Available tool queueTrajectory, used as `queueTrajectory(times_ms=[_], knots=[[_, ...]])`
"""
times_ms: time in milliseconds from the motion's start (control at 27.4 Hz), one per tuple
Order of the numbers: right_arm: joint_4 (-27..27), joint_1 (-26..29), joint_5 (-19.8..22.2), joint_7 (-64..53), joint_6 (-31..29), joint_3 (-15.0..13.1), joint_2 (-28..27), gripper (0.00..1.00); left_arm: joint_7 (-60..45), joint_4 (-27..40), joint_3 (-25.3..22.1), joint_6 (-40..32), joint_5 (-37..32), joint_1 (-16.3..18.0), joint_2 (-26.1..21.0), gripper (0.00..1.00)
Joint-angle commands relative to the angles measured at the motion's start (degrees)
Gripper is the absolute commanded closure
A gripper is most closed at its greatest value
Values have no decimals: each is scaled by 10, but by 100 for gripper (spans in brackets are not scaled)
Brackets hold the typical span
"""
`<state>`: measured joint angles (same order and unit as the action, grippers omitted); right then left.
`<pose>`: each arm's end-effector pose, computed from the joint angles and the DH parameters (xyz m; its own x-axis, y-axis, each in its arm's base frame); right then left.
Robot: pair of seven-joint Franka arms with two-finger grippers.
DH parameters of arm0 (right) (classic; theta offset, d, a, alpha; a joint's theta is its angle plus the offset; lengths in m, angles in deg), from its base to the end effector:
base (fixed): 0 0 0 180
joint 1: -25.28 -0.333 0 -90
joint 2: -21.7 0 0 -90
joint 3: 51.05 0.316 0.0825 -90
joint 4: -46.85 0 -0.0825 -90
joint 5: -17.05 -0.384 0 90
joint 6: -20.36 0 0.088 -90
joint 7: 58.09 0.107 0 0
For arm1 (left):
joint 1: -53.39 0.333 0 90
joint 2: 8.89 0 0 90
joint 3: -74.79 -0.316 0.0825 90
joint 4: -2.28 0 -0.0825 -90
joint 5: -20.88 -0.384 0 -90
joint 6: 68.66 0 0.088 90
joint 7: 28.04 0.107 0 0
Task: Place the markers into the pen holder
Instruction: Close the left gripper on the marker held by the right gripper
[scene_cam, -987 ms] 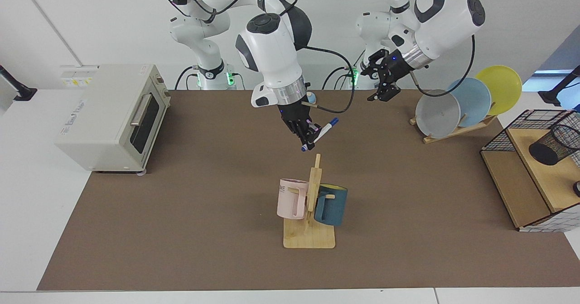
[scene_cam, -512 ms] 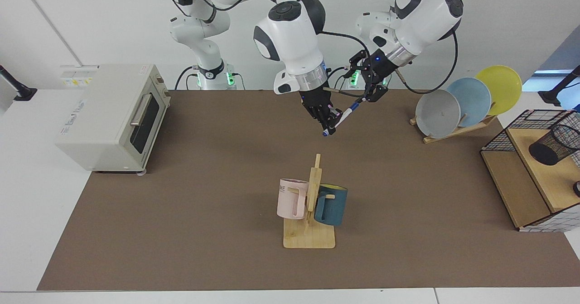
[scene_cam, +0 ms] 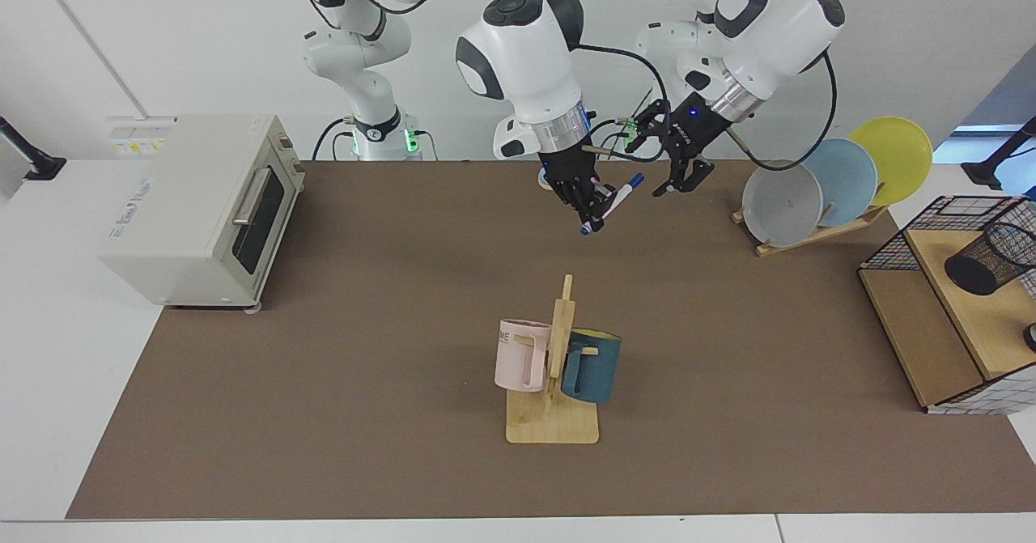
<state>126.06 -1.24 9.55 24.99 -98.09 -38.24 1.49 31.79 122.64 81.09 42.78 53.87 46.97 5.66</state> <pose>0.5499 0.4256 0.5531 0.6852 -0.7097 -0.1640 -0.7136 -0.6090 -0.3462 0.4728 -0.1486 0.5451 0.4680 -0.7574 0.4554 -0.8832 -0.4182 0.2122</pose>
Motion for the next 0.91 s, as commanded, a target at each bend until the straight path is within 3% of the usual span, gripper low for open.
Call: queueTrajectory(times_ms=[0,146,219,292,329,402,731,768,841,877], knots=[[32,-9,2,12,15,4,39,100,-34,9,6,33,9,-4,3,0],[53,-8,-1,10,15,4,54,100,-44,9,7,33,12,-8,3,3],[64,-7,-1,8,15,4,60,100,-43,8,7,33,12,-8,1,20],[72,-6,-1,7,15,4,64,100,-41,8,7,28,12,-8,0,50],[74,-6,-1,7,15,4,65,100,-40,8,6,26,12,-7,1,59],[76,-6,-1,6,14,4,67,100,-38,7,6,21,12,-4,0,63],[76,-9,-2,8,14,4,68,100,-37,-20,3,-15,8,-4,1,62],[76,-9,-2,8,14,4,68,100,-36,-20,2,-18,8,-4,1,64],[76,-9,-2,8,14,4,68,100,-36,-20,2,-22,7,-3,2,83],[76,-9,-2,8,14,4,68,100,-37,-20,2,-22,5,-3,2,85]])
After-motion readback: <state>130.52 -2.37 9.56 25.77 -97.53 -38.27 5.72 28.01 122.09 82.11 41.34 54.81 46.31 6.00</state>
